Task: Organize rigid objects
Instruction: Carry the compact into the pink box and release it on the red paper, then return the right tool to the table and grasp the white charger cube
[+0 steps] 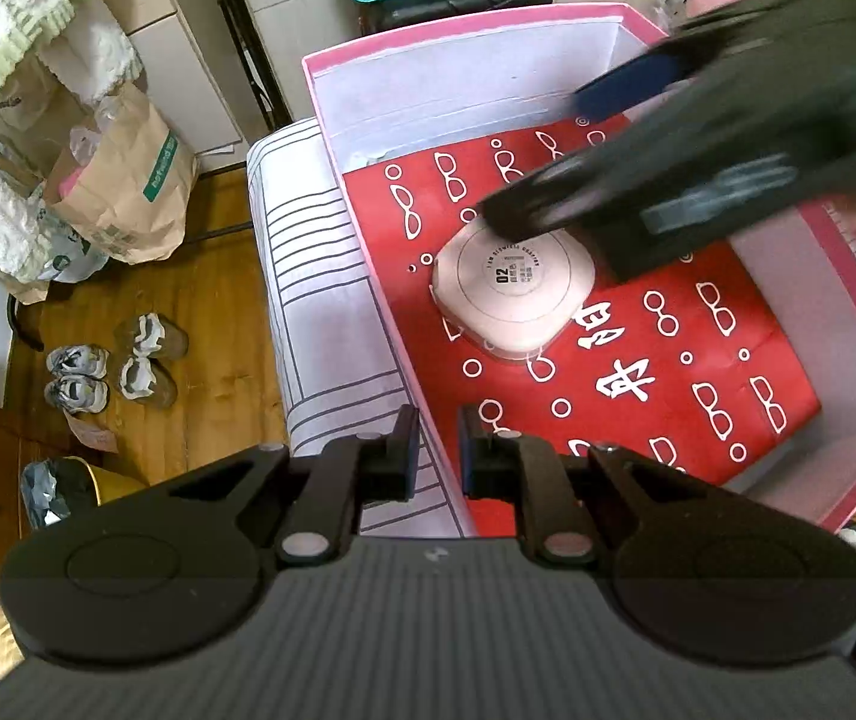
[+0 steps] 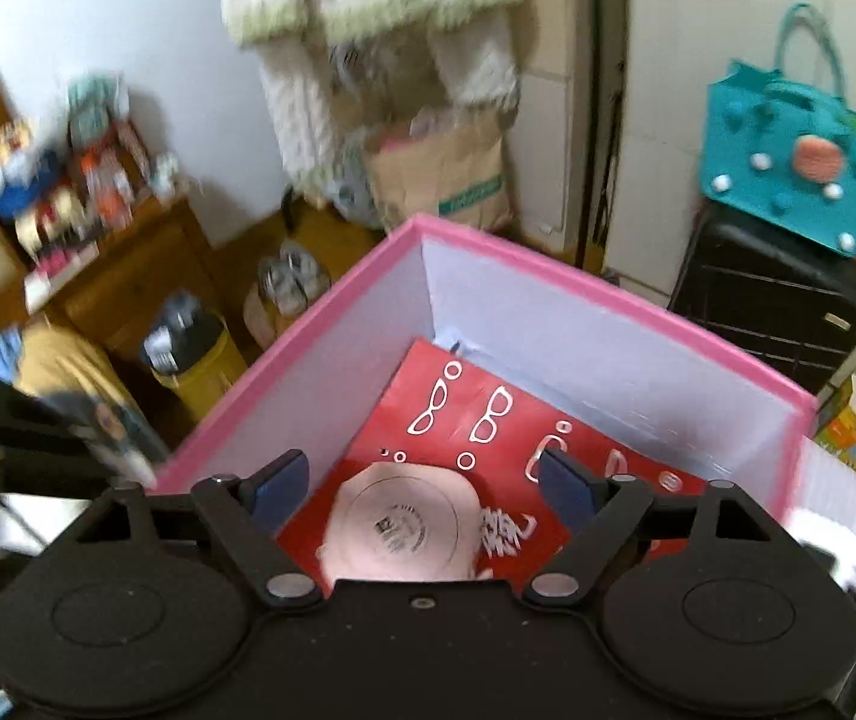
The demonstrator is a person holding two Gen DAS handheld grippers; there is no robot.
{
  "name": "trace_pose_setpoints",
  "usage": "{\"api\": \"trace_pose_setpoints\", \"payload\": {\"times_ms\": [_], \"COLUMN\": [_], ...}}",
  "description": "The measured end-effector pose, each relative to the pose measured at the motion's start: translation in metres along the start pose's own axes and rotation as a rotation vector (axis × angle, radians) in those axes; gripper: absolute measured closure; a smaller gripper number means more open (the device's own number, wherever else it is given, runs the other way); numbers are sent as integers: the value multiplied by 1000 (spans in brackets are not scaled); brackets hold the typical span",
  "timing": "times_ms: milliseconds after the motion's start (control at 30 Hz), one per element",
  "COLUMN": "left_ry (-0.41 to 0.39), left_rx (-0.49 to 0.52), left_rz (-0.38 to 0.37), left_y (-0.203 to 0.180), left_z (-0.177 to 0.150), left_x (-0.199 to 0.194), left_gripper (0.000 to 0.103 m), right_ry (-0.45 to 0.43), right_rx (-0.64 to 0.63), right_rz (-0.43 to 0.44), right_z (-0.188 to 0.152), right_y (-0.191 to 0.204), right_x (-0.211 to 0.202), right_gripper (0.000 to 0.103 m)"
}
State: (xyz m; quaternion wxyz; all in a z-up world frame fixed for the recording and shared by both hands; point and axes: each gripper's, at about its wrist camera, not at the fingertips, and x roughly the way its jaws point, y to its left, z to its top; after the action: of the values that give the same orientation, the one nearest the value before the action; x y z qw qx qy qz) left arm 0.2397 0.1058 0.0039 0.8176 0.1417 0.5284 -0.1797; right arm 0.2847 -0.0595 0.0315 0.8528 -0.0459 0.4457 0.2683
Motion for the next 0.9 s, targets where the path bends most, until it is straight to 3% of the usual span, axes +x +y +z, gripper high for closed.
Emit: {"api": "trace_pose_setpoints", "payload": {"times_ms": [200, 367, 600, 733, 833, 900], "left_ry": [-13, -20, -8, -56, -67, -69], "left_rx": [-1, 13, 18, 18, -26, -36], "left_rz": [6, 23, 75, 118, 113, 117], "left_y": [1, -1, -10, -11, -6, -6], "left_z": [4, 7, 14, 13, 16, 19], "left_x": [-2, -4, -1, -5, -10, -10], "left_gripper": [90, 90, 90, 93, 93, 93], "right_ry": [-50, -175, -190, -193, -191, -200], "right_rx": [26, 57, 150, 114, 57, 44], "right_rz": [-21, -86, -139, -235, -282, -268], "right_z": [-37, -90, -147, -174, -186, -189], "right_y": [-14, -36, -73, -83, -88, -90], "right_x": [-59, -94, -110, -107, -101, -97], "right_gripper": [16, 16, 17, 31, 32, 32]}}
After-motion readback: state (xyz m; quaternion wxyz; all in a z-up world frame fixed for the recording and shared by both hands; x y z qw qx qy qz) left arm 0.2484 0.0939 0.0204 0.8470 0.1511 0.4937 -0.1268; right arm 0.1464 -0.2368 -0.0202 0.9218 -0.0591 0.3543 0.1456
